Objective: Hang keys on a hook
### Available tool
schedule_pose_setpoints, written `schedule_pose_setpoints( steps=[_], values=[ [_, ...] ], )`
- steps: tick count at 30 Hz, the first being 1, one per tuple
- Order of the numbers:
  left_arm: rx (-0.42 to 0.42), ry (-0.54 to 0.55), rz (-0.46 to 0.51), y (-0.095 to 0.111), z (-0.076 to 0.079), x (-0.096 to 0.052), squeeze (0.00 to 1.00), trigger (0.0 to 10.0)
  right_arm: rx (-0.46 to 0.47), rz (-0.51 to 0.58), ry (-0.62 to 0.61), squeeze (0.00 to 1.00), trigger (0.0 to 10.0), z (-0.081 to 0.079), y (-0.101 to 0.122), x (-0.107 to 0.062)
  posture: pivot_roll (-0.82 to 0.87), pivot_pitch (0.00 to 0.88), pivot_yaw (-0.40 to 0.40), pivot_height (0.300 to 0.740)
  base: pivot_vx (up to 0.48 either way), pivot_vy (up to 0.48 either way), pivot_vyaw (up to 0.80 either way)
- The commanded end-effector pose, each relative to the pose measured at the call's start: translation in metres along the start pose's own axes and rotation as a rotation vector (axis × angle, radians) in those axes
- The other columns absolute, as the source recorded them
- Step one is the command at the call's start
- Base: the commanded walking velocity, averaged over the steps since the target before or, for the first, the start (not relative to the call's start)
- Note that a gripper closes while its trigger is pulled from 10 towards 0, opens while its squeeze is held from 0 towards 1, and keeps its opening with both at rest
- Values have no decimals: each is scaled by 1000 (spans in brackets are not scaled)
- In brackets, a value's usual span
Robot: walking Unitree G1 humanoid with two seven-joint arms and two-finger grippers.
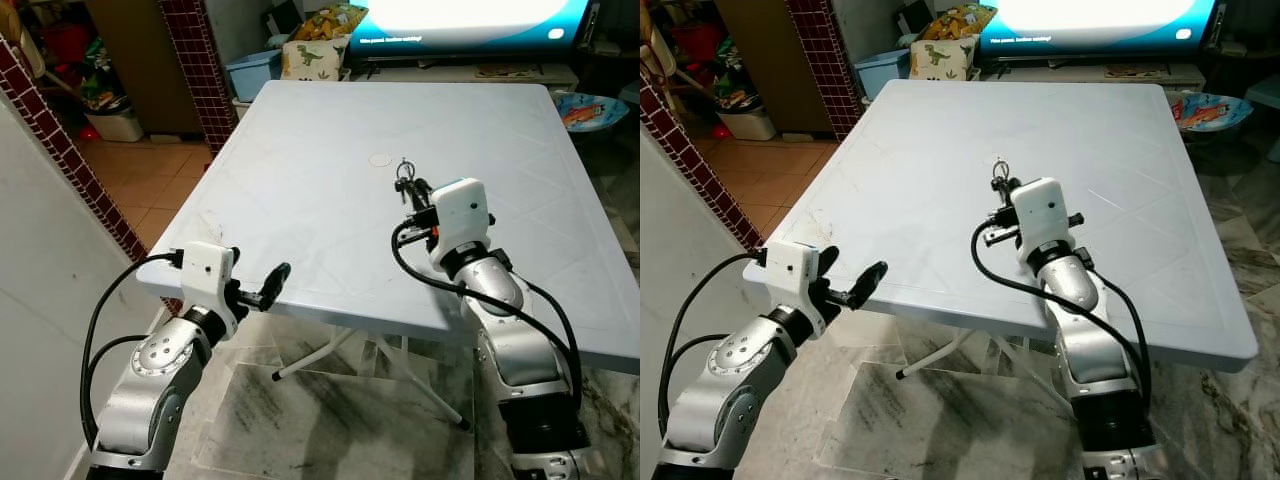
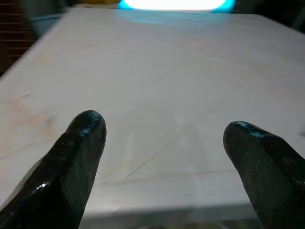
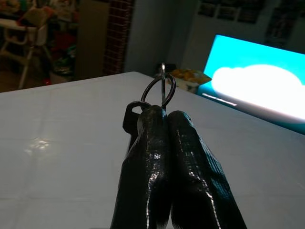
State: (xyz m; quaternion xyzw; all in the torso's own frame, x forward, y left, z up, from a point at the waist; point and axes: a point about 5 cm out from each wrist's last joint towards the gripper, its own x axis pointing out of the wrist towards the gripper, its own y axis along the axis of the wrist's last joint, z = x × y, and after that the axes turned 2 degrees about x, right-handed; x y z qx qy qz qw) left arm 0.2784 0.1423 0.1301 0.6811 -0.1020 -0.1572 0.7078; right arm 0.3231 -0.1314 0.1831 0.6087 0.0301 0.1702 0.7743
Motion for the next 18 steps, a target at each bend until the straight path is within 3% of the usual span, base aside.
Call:
schedule_pose_setpoints(
  steps=[1,7,18],
  values=[
    [21,53,-12,-4,-9,-2,0,10000,5,18,27,0,10000,-9,5,1,0,0,107,740,0,0,800],
    [29,115,22,-5,-12,7,0,10000,33,26,40,0,10000,-23,5,4,-9,0,95,740,0,0,800],
    [39,153,44,-8,-13,14,0,10000,43,31,51,0,10000,-28,6,7,-10,0,85,740,0,0,800]
  ],
)
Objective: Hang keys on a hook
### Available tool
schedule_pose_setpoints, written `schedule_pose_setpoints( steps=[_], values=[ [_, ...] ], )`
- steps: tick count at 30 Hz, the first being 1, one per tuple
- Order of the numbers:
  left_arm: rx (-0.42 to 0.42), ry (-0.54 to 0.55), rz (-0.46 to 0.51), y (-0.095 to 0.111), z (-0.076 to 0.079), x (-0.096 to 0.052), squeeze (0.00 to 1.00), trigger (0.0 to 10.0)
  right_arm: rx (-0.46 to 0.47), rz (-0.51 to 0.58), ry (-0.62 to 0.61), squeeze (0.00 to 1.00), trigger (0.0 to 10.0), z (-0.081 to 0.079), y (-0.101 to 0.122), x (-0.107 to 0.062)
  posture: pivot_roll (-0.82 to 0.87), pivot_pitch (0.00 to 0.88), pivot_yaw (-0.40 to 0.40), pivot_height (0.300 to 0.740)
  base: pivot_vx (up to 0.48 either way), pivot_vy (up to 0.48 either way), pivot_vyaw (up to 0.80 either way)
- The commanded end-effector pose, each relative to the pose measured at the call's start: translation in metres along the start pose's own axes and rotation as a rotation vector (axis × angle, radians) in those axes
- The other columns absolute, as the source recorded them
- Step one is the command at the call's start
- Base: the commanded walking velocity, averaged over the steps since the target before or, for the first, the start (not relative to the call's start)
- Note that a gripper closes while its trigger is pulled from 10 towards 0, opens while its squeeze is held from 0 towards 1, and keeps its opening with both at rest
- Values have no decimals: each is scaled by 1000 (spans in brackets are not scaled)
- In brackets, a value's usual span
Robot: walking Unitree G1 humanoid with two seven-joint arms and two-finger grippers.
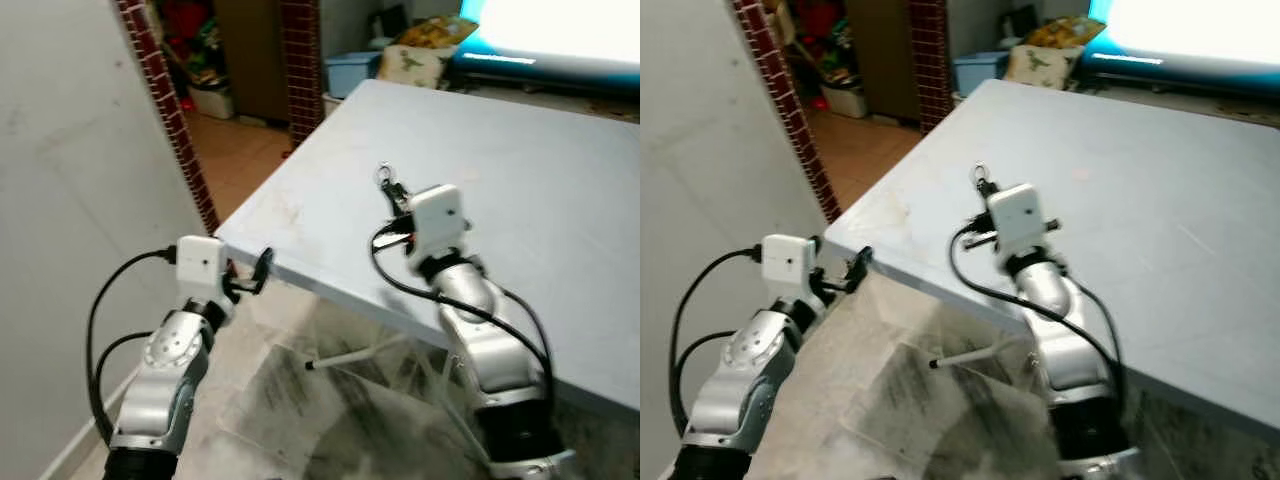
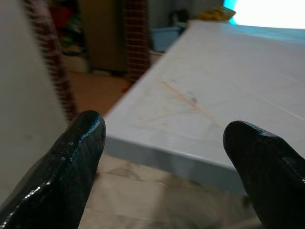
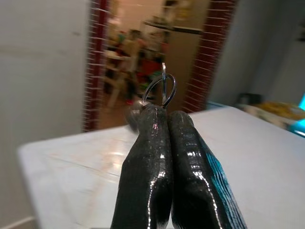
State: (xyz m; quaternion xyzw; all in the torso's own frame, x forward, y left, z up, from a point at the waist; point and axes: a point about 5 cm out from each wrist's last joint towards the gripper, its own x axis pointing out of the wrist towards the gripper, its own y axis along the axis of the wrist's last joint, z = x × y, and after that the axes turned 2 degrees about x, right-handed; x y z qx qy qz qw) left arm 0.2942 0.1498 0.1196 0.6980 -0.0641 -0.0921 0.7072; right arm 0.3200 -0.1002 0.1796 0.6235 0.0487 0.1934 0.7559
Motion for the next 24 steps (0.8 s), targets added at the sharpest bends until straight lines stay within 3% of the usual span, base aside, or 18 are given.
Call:
schedule_pose_setpoints(
  steps=[1,20,24],
  values=[
    [12,5,9,1,1,2,0,10000,-7,12,-1,0,10000,3,3,2,-8,0,83,740,0,0,800],
    [29,39,30,2,0,6,0,10000,-4,22,16,0,10000,-1,5,5,-1,0,82,740,0,0,790],
    [-7,10,18,0,2,2,0,10000,-14,22,19,0,10000,0,4,5,2,0,78,740,0,0,784]
  ],
)
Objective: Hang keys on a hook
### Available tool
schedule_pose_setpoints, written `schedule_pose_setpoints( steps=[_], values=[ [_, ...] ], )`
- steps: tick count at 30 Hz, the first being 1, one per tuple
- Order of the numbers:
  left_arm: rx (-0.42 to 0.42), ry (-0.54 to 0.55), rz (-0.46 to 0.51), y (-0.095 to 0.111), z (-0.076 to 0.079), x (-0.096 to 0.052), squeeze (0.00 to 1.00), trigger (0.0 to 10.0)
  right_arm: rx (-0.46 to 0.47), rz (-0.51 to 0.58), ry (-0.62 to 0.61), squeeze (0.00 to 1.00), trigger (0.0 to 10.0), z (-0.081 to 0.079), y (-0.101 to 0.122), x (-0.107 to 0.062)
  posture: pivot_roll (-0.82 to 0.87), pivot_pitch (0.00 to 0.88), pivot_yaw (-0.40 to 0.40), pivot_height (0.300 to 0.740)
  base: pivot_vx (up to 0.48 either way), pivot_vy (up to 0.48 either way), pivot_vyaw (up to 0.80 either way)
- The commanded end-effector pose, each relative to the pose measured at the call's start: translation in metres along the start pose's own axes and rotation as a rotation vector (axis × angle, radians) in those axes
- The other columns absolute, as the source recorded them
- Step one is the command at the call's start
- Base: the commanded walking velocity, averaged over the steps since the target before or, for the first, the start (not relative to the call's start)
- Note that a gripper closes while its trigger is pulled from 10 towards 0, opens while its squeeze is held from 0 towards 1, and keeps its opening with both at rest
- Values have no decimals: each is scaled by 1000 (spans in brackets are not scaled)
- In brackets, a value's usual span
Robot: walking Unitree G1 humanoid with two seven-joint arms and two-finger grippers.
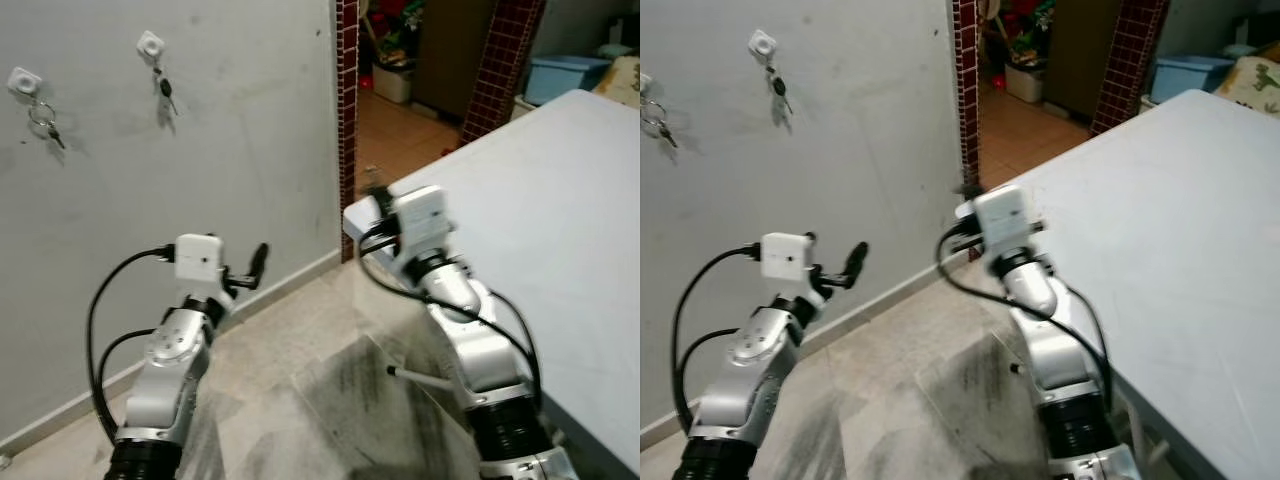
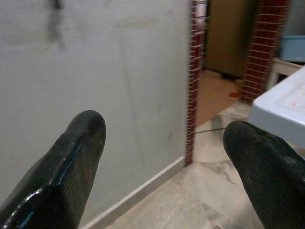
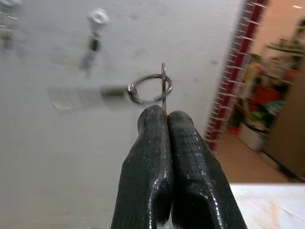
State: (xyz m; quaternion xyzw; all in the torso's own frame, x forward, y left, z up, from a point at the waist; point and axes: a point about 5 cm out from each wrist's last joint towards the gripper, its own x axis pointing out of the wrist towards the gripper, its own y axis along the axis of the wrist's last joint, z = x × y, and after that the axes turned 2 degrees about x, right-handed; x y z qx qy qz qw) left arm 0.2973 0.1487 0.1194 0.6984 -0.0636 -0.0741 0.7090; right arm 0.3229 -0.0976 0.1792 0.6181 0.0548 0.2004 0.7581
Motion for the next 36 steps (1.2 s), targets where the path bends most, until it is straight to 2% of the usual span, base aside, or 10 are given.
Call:
schedule_pose_setpoints(
  steps=[1,10,21,36],
  values=[
    [-3,-14,-8,-1,1,-3,0,10000,-6,20,-1,0,10000,2,5,2,3,0,76,740,0,0,781],
    [20,42,7,0,-4,-3,0,10000,-17,23,12,0,10000,2,5,4,7,0,67,740,0,0,781],
    [16,42,12,0,-2,-1,0,10000,-19,24,17,0,10000,2,5,5,4,0,63,740,0,0,780],
    [-7,39,6,0,0,2,0,10000,-7,27,20,0,10000,2,6,6,3,0,58,740,0,-38,29]
  ],
)
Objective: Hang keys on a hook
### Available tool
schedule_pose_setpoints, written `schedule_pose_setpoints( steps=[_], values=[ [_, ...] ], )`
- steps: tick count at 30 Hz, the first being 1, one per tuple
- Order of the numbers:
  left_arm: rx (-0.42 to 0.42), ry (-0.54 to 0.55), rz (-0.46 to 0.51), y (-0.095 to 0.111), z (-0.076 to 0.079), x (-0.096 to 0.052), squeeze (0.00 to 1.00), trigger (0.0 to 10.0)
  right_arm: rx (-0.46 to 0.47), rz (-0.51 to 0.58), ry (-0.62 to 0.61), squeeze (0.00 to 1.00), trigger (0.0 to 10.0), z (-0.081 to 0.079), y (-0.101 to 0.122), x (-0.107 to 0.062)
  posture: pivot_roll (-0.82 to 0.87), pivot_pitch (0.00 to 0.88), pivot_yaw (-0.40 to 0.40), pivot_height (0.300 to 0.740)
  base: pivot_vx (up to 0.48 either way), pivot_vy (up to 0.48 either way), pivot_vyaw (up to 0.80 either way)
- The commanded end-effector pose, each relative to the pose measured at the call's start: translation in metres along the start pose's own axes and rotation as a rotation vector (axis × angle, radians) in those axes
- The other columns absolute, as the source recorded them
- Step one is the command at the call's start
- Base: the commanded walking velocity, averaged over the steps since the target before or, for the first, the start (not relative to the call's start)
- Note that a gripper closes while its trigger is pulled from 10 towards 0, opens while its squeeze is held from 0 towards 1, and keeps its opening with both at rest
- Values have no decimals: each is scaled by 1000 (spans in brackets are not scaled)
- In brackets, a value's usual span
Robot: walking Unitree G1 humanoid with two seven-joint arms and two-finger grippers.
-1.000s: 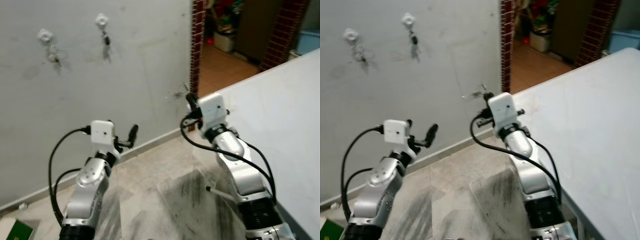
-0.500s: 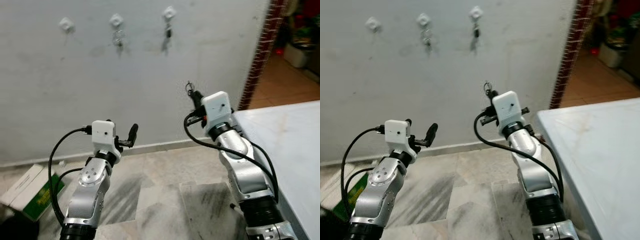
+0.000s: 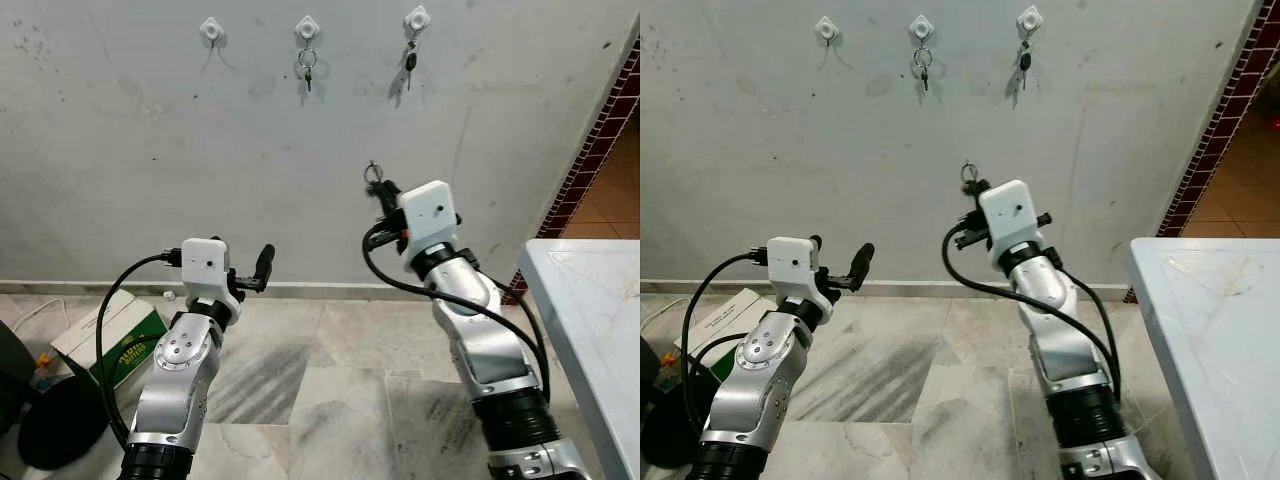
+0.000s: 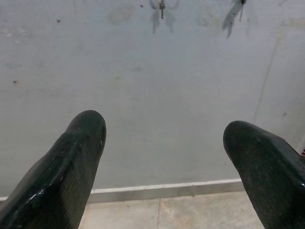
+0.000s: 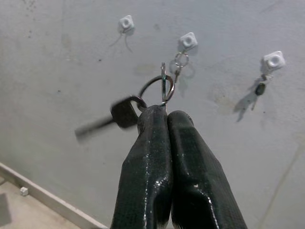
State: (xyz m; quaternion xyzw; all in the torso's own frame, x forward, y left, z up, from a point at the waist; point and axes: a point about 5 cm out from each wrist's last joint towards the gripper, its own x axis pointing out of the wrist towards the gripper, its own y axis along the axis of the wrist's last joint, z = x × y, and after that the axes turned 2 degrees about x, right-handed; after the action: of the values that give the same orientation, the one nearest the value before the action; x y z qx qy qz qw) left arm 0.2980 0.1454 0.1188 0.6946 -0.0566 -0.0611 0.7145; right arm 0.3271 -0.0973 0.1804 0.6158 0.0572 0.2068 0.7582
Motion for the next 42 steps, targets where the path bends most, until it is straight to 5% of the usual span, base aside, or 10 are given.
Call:
schedule_pose_setpoints(
  steps=[1,19,42],
  values=[
    [5,11,-4,1,-3,2,0,10000,-4,19,8,0,10000,1,5,2,3,0,59,740,0,0,0],
    [-13,-4,-19,0,-3,3,0,10000,-14,11,3,0,10000,0,3,2,2,0,60,740,0,56,0],
    [2,-24,-21,4,-7,4,0,10000,-23,13,-5,0,10000,0,4,2,6,0,72,740,0,480,0]
  ],
)
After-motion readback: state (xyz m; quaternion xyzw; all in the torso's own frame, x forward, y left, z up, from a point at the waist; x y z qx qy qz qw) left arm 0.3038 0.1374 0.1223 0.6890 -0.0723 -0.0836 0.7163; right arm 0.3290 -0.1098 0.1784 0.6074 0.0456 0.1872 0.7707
